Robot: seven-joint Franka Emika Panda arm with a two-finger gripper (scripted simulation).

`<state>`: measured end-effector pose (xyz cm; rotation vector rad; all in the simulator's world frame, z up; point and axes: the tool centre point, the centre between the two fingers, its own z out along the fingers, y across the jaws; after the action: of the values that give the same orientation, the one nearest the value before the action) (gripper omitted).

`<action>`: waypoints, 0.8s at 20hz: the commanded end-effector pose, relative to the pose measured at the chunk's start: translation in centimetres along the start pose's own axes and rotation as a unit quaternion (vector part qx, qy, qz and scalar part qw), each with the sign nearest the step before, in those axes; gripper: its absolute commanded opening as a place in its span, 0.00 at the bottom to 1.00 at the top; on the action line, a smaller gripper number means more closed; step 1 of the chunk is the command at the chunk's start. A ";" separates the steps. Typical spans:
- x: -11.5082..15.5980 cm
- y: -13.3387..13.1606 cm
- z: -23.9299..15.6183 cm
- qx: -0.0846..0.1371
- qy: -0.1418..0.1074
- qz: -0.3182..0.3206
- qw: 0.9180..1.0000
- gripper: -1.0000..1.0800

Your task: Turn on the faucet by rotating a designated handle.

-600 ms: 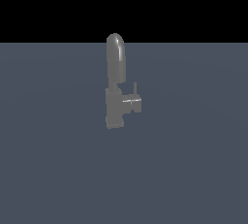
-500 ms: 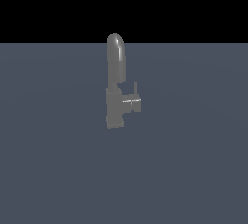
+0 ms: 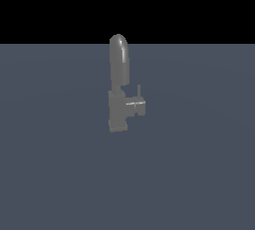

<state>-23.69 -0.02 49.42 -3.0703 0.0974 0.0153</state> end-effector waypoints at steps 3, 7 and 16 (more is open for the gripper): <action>1.4 0.0 0.3 0.014 -0.018 0.015 1.000 0.00; 3.1 0.0 0.8 0.031 -0.041 0.035 0.998 0.00; 8.0 0.2 2.6 0.080 -0.106 0.090 0.987 0.00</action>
<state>-16.59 -0.46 47.13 -2.8919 0.3187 0.2953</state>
